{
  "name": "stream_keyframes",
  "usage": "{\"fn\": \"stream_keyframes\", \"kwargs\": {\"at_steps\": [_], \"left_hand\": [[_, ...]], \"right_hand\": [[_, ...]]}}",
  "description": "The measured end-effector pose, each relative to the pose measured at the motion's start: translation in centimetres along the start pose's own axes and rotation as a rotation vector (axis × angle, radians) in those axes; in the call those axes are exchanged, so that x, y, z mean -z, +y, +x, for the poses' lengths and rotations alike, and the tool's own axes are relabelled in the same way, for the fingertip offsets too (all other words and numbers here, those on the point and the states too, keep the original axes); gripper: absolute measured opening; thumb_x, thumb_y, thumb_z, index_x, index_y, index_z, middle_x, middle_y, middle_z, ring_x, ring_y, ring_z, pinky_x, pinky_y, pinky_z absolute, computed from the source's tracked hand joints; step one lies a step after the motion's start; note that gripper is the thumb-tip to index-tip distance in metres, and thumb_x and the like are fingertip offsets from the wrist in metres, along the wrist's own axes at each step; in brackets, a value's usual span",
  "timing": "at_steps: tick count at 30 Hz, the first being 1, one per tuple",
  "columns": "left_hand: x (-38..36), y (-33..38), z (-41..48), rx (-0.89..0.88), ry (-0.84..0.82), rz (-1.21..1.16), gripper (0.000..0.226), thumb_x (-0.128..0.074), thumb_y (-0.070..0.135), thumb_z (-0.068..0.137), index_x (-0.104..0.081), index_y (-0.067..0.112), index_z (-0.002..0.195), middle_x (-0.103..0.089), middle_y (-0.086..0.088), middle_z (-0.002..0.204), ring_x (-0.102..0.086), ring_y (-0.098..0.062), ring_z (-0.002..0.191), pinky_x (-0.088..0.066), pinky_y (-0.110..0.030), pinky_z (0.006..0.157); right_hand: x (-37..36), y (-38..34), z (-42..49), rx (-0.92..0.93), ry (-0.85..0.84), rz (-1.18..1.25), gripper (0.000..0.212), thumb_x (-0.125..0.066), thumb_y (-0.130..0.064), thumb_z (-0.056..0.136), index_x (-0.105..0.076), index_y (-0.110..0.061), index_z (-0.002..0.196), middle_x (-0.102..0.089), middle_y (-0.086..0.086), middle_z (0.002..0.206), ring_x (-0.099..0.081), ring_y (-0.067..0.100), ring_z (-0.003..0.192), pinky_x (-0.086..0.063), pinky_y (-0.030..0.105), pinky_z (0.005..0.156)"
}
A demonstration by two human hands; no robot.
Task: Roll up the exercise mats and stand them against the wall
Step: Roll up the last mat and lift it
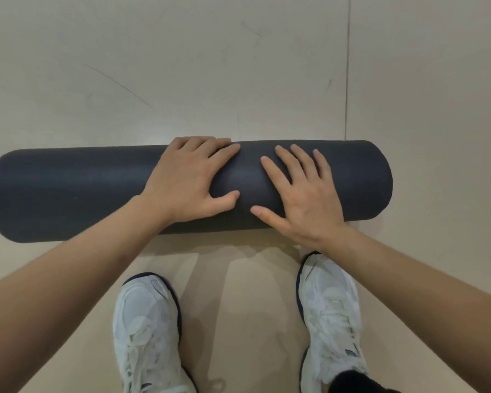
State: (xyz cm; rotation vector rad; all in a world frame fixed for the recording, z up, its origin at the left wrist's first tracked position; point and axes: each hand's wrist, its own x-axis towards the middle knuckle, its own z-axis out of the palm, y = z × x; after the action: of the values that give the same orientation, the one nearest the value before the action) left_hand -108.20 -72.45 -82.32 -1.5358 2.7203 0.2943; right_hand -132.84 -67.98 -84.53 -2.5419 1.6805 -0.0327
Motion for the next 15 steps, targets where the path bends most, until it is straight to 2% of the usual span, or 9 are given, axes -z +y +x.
{"fn": "stream_keyframes", "kwargs": {"at_steps": [3,5,7,9,11,13,15], "left_hand": [[-0.7,1.4,-1.4,-0.049,0.295,0.018,0.057,-0.062,0.048,0.086,-0.071,0.012,0.129,-0.069,-0.008,0.134,-0.064,-0.033,0.123,-0.045,-0.048,0.099],[-1.7,2.7,-3.1,-0.038,0.378,0.006,0.054,-0.066,0.044,0.085,-0.072,0.011,0.127,-0.068,-0.011,0.136,-0.063,-0.035,0.126,-0.045,-0.05,0.101],[-2.8,3.7,-4.6,-0.001,0.334,0.036,0.067,-0.065,0.05,0.085,-0.064,0.011,0.14,-0.058,-0.014,0.149,-0.054,-0.039,0.138,-0.04,-0.054,0.111],[-3.4,3.6,-5.3,0.052,0.233,0.091,0.09,-0.066,0.062,0.083,-0.047,0.013,0.156,-0.041,-0.016,0.163,-0.038,-0.041,0.15,-0.027,-0.058,0.122],[-3.4,2.9,-4.8,0.066,0.161,0.141,0.109,-0.068,0.073,0.078,-0.031,0.015,0.163,-0.029,-0.015,0.169,-0.027,-0.04,0.156,-0.018,-0.058,0.127],[-3.2,2.0,-3.5,0.064,0.156,0.153,0.118,-0.073,0.075,0.072,-0.028,0.016,0.164,-0.03,-0.014,0.169,-0.028,-0.039,0.155,-0.018,-0.057,0.127],[-2.5,0.7,-1.7,0.068,0.156,0.144,0.123,-0.078,0.073,0.066,-0.028,0.017,0.164,-0.035,-0.012,0.167,-0.033,-0.039,0.152,-0.02,-0.055,0.126]], "right_hand": [[0.0,0.5,1.0,0.001,-0.002,-0.007,0.086,-0.034,-0.077,0.095,-0.041,-0.019,0.157,-0.043,0.016,0.159,-0.036,0.037,0.149,-0.022,0.06,0.123],[0.4,0.7,1.7,-0.004,-0.014,0.0,0.085,-0.033,-0.078,0.094,-0.041,-0.02,0.156,-0.045,0.014,0.158,-0.037,0.036,0.148,-0.023,0.058,0.123],[0.9,1.1,2.8,-0.006,-0.042,0.014,0.084,-0.03,-0.078,0.094,-0.041,-0.021,0.155,-0.046,0.01,0.156,-0.039,0.034,0.146,-0.023,0.055,0.123],[1.7,1.5,4.0,-0.003,-0.066,0.047,0.084,-0.029,-0.079,0.093,-0.043,-0.023,0.154,-0.048,0.006,0.154,-0.041,0.03,0.142,-0.025,0.05,0.122],[2.6,2.0,5.3,0.001,-0.117,0.101,0.085,-0.03,-0.08,0.092,-0.042,-0.025,0.154,-0.048,0.002,0.155,-0.042,0.026,0.141,-0.025,0.045,0.12],[3.5,2.7,6.3,0.029,-0.16,0.153,0.088,-0.032,-0.082,0.089,-0.039,-0.025,0.156,-0.045,0.002,0.158,-0.04,0.025,0.142,-0.025,0.044,0.12],[4.0,3.7,6.7,0.038,-0.117,0.153,0.091,-0.035,-0.084,0.086,-0.042,-0.024,0.154,-0.047,0.004,0.156,-0.043,0.027,0.14,-0.026,0.048,0.12]]}}
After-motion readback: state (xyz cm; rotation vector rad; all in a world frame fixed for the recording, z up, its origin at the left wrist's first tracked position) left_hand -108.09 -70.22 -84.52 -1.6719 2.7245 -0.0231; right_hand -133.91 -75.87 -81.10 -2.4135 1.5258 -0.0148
